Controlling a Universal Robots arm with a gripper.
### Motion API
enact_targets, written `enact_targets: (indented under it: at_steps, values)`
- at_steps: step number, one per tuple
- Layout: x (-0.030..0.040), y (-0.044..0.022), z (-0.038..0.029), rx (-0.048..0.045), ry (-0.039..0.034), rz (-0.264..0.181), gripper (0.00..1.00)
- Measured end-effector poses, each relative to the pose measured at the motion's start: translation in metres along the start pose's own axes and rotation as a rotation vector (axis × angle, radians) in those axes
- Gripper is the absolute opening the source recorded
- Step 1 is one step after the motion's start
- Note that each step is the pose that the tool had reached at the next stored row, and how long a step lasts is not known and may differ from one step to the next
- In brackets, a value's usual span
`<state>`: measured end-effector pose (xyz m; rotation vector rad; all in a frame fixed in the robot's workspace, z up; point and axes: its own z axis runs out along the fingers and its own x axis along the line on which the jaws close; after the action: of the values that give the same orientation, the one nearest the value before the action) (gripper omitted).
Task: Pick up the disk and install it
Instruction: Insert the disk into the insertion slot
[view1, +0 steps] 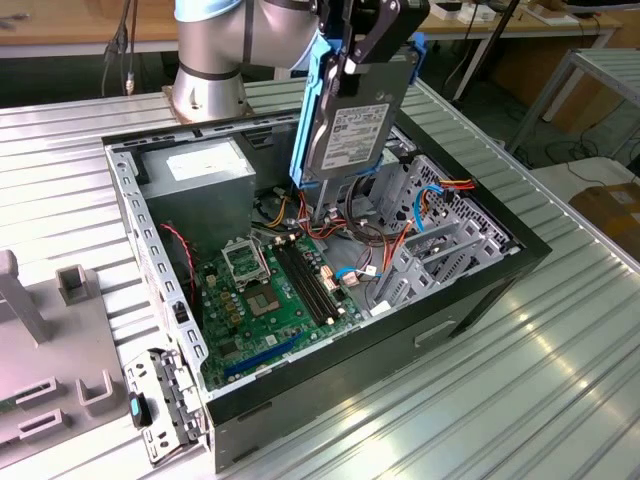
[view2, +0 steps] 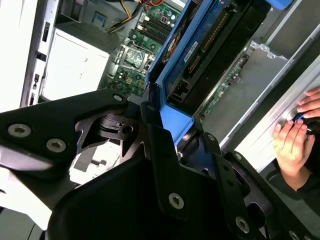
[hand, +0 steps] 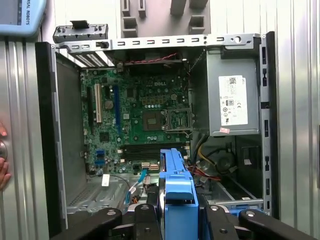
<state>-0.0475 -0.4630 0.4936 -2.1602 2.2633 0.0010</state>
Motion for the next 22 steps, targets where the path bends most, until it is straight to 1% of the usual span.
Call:
enact_targets:
  at_steps: [3,4,5,6,7,8,9,11,12,13,14,15,16,17,18,19,20,21,22]
  values:
    - [0.0107,-0.001,0.0,0.0,0.0007,0.0,0.37]
    - [0.013,-0.0012,0.0,0.0,0.0009,0.0,0.37]
    - [0.0202,-0.0019,0.0001,0.0001,0.0014,0.0,0.37]
    - [0.0244,-0.0023,0.0,0.0,0.002,0.0,0.37]
    - [0.0315,-0.003,0.0001,0.0002,0.0031,0.0,0.37]
    - [0.0355,-0.0035,0.0001,0.0002,0.0042,0.0,0.37]
    - [0.0376,-0.0042,0.0003,0.0002,0.0058,0.0,0.37]
    - [0.0434,-0.005,0.0008,0.0003,0.0061,0.0,0.37]
    - [0.0502,-0.0054,0.0015,0.0002,0.0063,0.0,0.37]
    - [0.0554,-0.0058,0.0023,0.0003,0.0063,0.0,0.37]
    - [0.059,-0.0061,0.0029,0.0003,0.0062,0.0,0.37]
    - [0.061,-0.0066,0.0034,0.0003,0.0063,-0.007,0.37]
    - [0.0611,-0.0099,0.0045,0.0,0.0057,-0.057,0.37]
    - [0.0646,-0.0168,0.0052,-0.0001,0.0058,-0.059,0.37]
    - [0.0714,-0.025,0.0059,-0.0003,0.0059,-0.059,0.37]
    - [0.0738,-0.029,0.0066,-0.0003,0.0062,-0.058,0.37]
    - [0.0762,-0.0362,0.0083,-0.0003,0.0063,-0.055,0.37]
    - [0.076,-0.043,0.0091,-0.0003,0.0063,-0.054,0.37]
    - [0.0758,-0.0524,0.0103,-0.0002,0.0062,-0.054,0.37]
